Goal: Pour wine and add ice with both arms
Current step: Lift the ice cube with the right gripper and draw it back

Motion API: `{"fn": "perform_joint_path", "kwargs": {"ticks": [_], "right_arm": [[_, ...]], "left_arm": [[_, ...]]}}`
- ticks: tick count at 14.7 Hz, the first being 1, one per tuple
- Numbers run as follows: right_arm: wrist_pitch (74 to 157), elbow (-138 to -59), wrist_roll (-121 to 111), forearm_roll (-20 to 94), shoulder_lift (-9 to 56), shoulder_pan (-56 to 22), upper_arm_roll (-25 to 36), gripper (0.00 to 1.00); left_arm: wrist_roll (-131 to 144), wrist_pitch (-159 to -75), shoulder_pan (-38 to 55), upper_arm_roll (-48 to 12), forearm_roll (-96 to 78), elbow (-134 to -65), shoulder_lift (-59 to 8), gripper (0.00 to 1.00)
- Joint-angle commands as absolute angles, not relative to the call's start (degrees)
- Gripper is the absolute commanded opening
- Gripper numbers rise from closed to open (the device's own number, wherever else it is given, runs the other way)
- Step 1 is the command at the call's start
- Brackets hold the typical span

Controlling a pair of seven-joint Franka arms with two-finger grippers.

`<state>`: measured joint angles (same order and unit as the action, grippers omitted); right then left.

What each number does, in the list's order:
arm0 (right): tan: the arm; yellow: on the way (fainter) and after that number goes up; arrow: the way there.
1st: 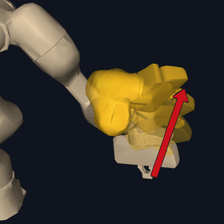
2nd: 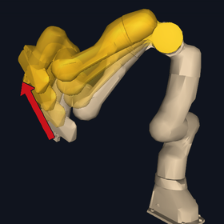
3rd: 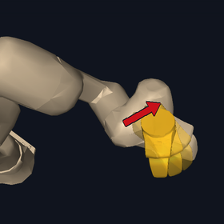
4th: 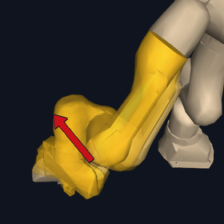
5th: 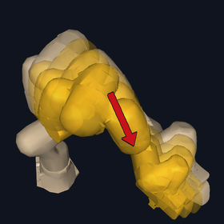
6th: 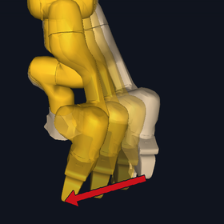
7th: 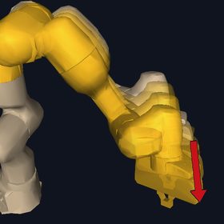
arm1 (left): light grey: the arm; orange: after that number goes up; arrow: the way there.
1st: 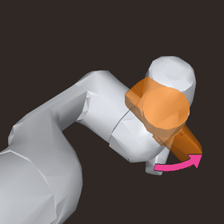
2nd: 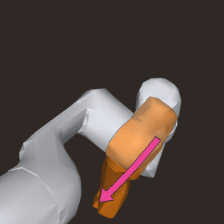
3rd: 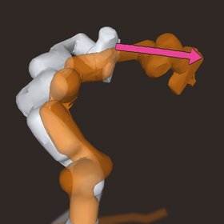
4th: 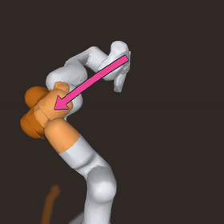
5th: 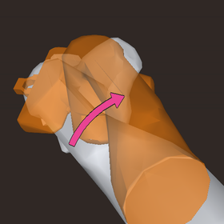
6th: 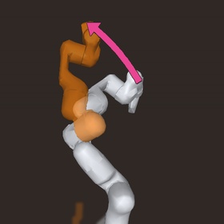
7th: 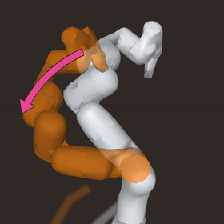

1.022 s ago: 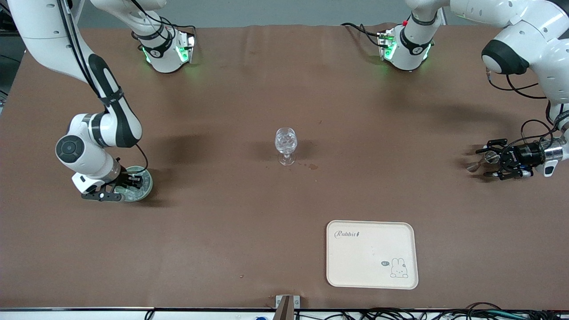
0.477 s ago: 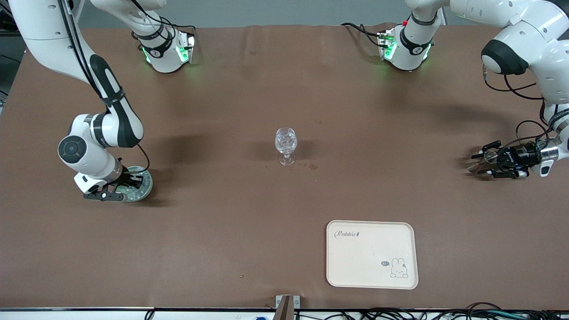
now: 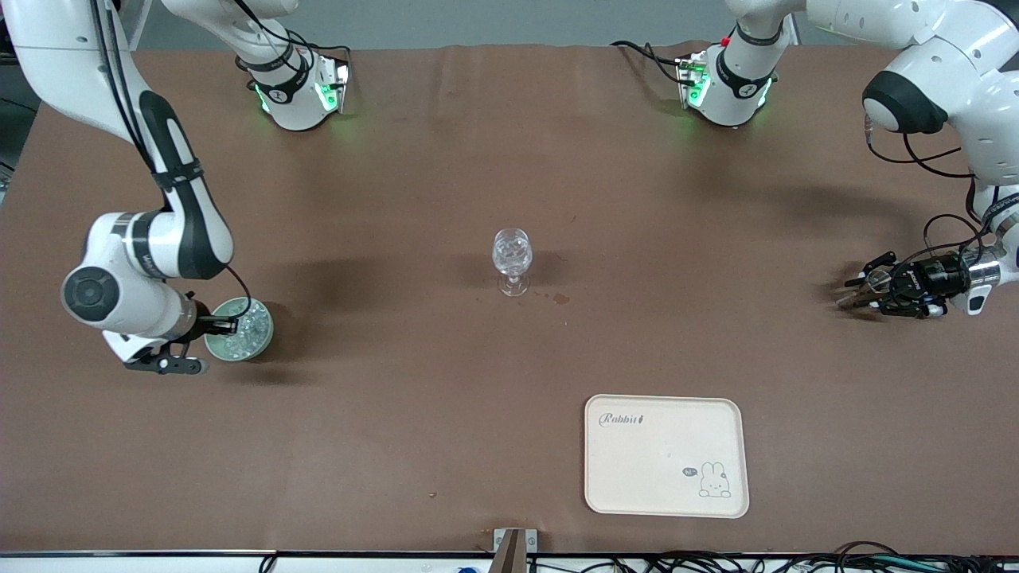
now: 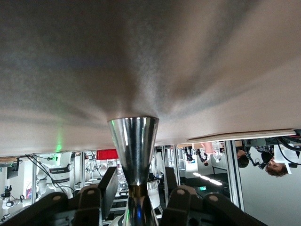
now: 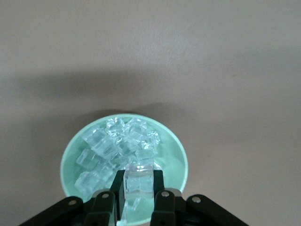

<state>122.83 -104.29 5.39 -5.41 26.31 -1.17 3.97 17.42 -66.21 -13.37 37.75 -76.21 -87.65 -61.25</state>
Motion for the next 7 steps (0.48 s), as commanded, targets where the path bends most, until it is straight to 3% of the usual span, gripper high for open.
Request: {"fn": "perform_joint_path", "kwargs": {"ticks": [1, 4, 7], "right_arm": [[115.7, -98.9, 5.9, -4.8, 26.0, -1.1, 3.4, 0.01], [108.6, -94.0, 5.6, -3.4, 23.4, -0.9, 3.5, 0.00], [108.1, -93.6, 6.2, -2.3, 17.0, -0.6, 3.9, 0.00]], "left_arm": [[19.9, -64.6, -13.6, 38.0, -77.7, -88.2, -59.9, 0.48], [20.0, -64.7, -13.7, 38.0, -78.4, -88.0, -60.3, 0.48], [20.0, -64.7, -14.0, 38.0, -78.6, -88.1, -60.4, 0.45]]}}
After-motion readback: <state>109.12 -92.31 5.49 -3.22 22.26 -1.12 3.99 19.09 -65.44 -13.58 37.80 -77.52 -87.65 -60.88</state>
